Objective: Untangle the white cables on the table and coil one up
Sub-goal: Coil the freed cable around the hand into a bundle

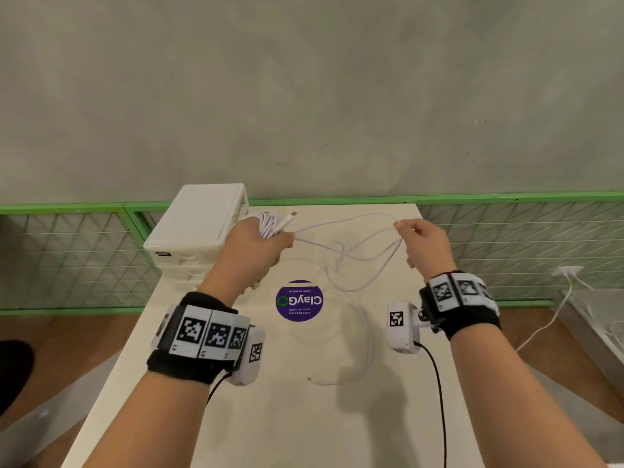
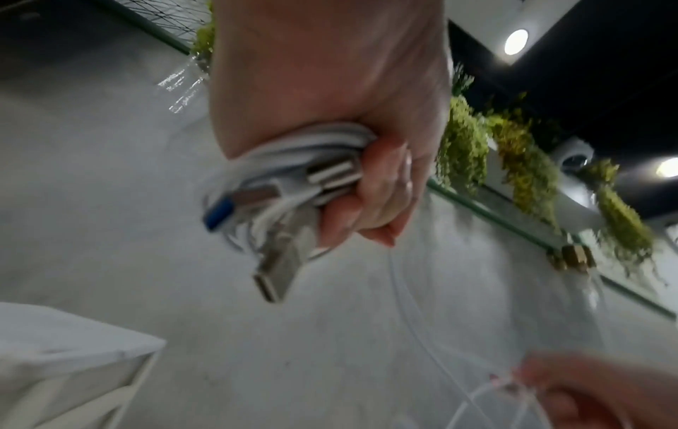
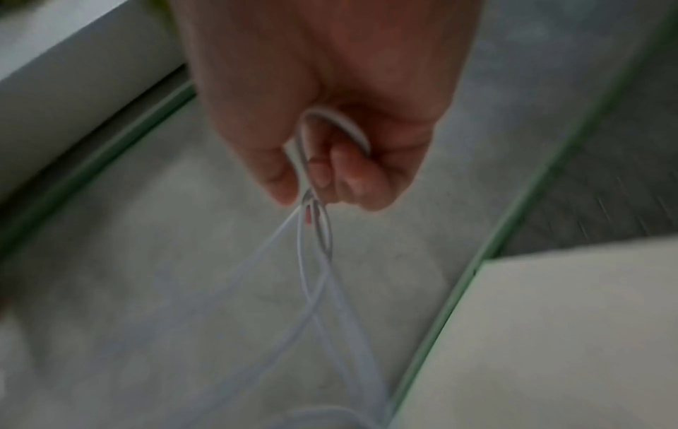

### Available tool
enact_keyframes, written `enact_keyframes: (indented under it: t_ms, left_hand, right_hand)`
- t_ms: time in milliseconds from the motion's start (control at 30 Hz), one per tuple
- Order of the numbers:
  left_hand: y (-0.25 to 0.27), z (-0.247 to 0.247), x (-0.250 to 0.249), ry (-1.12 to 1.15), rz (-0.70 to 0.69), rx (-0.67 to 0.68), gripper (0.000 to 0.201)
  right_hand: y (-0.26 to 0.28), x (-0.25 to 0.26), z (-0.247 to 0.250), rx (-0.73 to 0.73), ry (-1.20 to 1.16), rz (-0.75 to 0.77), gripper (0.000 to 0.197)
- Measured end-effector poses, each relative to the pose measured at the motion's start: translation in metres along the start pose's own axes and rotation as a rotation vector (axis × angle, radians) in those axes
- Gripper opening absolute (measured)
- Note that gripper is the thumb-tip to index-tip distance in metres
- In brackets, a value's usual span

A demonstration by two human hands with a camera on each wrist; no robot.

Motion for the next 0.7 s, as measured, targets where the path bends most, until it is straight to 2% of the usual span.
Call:
enact_keyframes:
  t_ms: [67,133,200,267,333,400,467,600,700]
  left_hand:
    - [-0.004,0.001,0.014,-0.038,0.064,-0.029,0.023]
    - [-0.002,-0.005,0.024,-0.004,0.110,0.012,0.025]
    - [0.003,-0.012,0.027,0.035,0.116,0.064,0.022]
    - [0.005,-0.016,0.027,0.072,0.111,0.092,0.019]
    - [0.004,-0.014,0.026,0.090,0.101,0.093,0.018]
    - [0.003,-0.010,0.026,0.115,0.098,0.081,0.018]
    - [0.003,-0.005,0.029,0.148,0.101,0.070,0.019]
    - [0.004,0.002,0.032,0.225,0.104,0.057,0.019]
    - [0.004,0.004,0.032,0.218,0.098,0.007,0.018]
  right_hand:
    - [0.009,0.002,-0.006,0.133,-0.444,-0.144,0.020]
    - [0.019,0.006,-0.009,0.242,-0.613,-0.095,0.022]
    - [0.026,0.006,-0.009,0.275,-0.510,0.013,0.017]
    - [0.030,0.001,-0.011,0.242,-0.330,0.078,0.012]
    - [0.032,-0.006,-0.012,0.227,-0.315,0.100,0.008]
    - [0.034,-0.011,-0.013,0.223,-0.407,0.082,0.008]
    - [0.034,-0.018,-0.010,0.156,-0.418,0.064,0.012]
    - [0.029,-0.044,-0.005,0.000,-0.211,-0.013,0.016]
    - [0.031,-0.059,-0.016,0.068,-0.022,0.014,0.014]
Point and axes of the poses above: each hand's wrist, its own y-axis away from the middle knuckle, its own z-axis out of the back of the hand, x = y × z, the point moved 5 cm from there along -y, towards the middle knuckle, and after that the axes turned 1 degree about -x, right-handed, at the moved point
